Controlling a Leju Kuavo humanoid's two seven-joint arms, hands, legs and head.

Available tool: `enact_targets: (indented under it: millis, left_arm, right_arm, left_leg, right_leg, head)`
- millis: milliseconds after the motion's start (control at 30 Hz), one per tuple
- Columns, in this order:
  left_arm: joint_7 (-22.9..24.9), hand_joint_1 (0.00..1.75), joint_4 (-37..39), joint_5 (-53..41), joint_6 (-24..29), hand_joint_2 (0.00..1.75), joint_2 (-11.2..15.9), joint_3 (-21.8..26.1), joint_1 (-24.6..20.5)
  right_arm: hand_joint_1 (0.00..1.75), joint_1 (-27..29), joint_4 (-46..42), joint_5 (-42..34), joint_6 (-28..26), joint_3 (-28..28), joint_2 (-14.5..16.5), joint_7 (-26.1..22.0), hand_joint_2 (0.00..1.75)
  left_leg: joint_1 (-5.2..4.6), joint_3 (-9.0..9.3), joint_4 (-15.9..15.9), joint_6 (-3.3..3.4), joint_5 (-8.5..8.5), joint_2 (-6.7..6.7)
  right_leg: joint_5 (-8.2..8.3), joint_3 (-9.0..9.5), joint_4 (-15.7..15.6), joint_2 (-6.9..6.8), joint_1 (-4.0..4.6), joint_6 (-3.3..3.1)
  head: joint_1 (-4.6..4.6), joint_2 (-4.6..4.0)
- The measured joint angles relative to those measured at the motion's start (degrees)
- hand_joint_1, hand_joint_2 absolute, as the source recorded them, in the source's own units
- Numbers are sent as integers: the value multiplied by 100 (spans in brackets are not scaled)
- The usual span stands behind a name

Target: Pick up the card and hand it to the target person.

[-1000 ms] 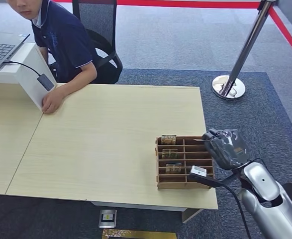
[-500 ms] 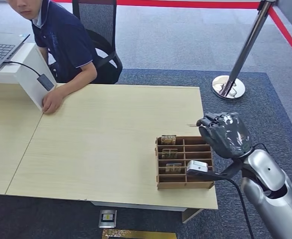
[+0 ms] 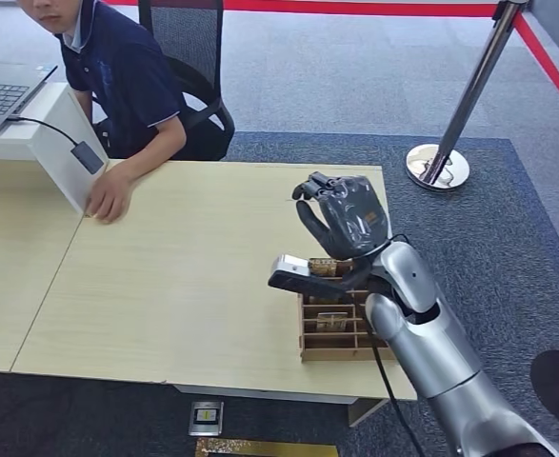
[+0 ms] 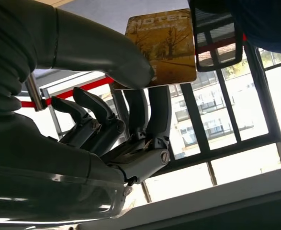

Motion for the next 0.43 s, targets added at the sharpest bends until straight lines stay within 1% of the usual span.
enact_targets:
  millis: [100,233,333,433]
  left_arm:
    - [17,0,3,-1,19,0,-5,0,-1]
    - [33,0,8,-24,25,0,-8,-3,-2]
    - [37,0,10,-51,20,0,-8,-8,-2]
    - [38,0,11,-69,16,0,-10,-12,-2]
  right_arm:
    - [175,-211,367,148,-94,68,363,33,175]
    - [175,-408,743,322,-145,125,723,85,175]
    - [175,-528,961,422,-179,161,918,105,175]
    - [175,-588,1113,461,-208,194,1034,109,175]
  left_leg:
    - [0,0,0,0,0,0]
    - [0,-1,0,0,0,-1]
    - [0,-1,0,0,0,-1]
    - [0,-1,0,0,0,-1]
  right_leg:
    - [0,0,0,0,0,0]
    - [0,0,0,0,0,0]
    - [0,0,-1,0,0,0]
    - [0,0,-2,0,0,0]
  head:
    - [0,0]
    - [1,-1]
    - [1,-1]
    - [0,-1]
